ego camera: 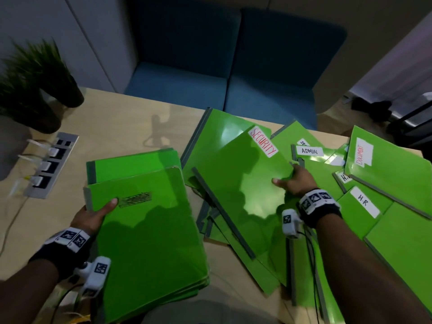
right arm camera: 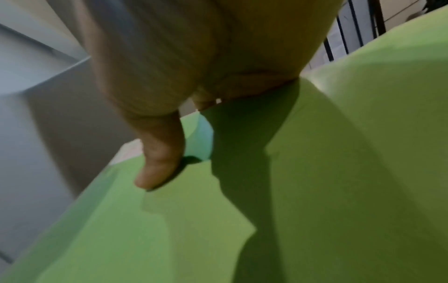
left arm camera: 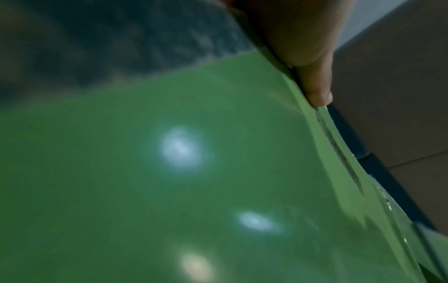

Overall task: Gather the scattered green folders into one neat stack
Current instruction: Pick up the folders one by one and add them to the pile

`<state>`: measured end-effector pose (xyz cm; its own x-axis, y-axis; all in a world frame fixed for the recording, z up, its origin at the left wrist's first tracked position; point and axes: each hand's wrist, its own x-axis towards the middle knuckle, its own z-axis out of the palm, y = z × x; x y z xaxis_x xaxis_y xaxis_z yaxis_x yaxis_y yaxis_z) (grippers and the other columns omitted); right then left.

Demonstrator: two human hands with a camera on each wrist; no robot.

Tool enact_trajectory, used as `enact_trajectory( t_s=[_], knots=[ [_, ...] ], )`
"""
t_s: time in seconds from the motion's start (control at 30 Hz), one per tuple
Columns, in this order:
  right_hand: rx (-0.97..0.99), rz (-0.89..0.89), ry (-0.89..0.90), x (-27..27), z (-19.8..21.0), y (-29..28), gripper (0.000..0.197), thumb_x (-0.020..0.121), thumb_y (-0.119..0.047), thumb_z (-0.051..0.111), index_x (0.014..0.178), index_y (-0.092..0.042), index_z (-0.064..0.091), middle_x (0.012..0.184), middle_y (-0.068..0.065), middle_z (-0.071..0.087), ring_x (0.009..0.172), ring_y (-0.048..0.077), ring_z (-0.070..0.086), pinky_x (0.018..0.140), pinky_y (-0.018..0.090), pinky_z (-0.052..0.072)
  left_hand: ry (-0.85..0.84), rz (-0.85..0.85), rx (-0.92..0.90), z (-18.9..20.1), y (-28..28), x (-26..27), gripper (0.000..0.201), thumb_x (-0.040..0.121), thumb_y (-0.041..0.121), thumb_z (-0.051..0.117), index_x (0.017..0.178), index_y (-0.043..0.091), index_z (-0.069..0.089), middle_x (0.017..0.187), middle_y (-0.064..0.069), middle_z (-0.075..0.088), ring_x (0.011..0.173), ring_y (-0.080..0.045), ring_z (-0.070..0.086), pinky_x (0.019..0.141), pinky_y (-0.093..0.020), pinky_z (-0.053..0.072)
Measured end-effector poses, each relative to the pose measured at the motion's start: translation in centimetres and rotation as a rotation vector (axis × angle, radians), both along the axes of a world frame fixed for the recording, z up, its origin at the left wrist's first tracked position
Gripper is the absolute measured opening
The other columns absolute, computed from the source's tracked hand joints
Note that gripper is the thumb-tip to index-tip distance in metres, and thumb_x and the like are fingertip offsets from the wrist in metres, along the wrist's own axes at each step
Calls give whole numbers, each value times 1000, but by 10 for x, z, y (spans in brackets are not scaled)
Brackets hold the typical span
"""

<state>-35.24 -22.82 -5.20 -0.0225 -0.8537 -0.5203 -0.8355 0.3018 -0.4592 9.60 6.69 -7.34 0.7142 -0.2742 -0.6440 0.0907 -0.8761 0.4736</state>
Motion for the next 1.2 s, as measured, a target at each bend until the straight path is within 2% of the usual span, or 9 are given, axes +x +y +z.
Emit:
enact_trajectory(
  t_s=[0.23,0.33,0.47,0.63,0.77,0.83,0.93,1.03,1.2],
  knots=[
    [76,-214,-70,60,14,-22,80,63,-67,70,111,-3,63,115,8,66,98,30,63,86,32,49,16,9,19,-4,0,6,80,75,57,71,124,-3,55,121,-30,60,99,-40,59,89,-44,48],
    [108,-233,-76,94,7,-20,67,76,-56,70,125,-11,61,128,11,62,108,26,62,80,26,44,37,-17,8,-6,0,8,71,74,58,71,112,-1,61,102,-24,65,85,-34,61,80,-41,50],
    [-20,217,269,116,3,-10,53,93,-33,60,141,-20,44,146,21,39,130,39,44,103,39,43,52,-19,-19,-7,0,11,59,75,53,74,109,5,65,105,-21,68,90,-35,64,85,-43,52],
    [-174,613,483,114,3,-12,34,72,-30,70,106,-28,63,107,6,66,94,34,65,78,35,55,51,-27,-60,-4,-1,8,53,77,48,74,111,9,65,104,-17,68,94,-34,64,87,-41,51],
    [-113,26,-4,129,19,-40,17,78,-32,64,93,-24,61,70,-5,68,87,25,63,64,27,47,36,-34,-55,-3,-1,7,56,76,50,74,113,10,64,103,-15,67,96,-34,64,89,-42,51],
    [-184,-286,-305,143,31,-51,36,75,-33,67,103,-13,59,52,-9,61,72,20,57,65,28,46,39,-32,-62,-2,0,6,57,75,52,74,114,11,65,106,-16,69,96,-34,64,91,-44,52],
    [-454,-308,-595,161,71,-42,38,88,-12,65,122,-10,49,92,-2,60,79,10,58,73,21,50,22,-37,-43,0,1,6,64,72,57,74,114,10,66,106,-16,70,92,-33,65,87,-44,53],
    [-763,-231,-737,168,110,-36,27,89,-4,58,113,-12,48,98,-5,54,84,-2,51,76,6,41,15,-42,-22,1,1,5,69,69,63,72,109,7,65,97,-16,70,86,-32,65,82,-42,54],
    [-795,-145,-850,162,130,-26,34,87,-10,56,118,-13,46,116,10,60,93,5,60,87,22,50,64,-24,-44,1,2,7,87,62,72,71,119,8,61,106,-15,69,91,-33,64,83,-40,53]
  ],
)
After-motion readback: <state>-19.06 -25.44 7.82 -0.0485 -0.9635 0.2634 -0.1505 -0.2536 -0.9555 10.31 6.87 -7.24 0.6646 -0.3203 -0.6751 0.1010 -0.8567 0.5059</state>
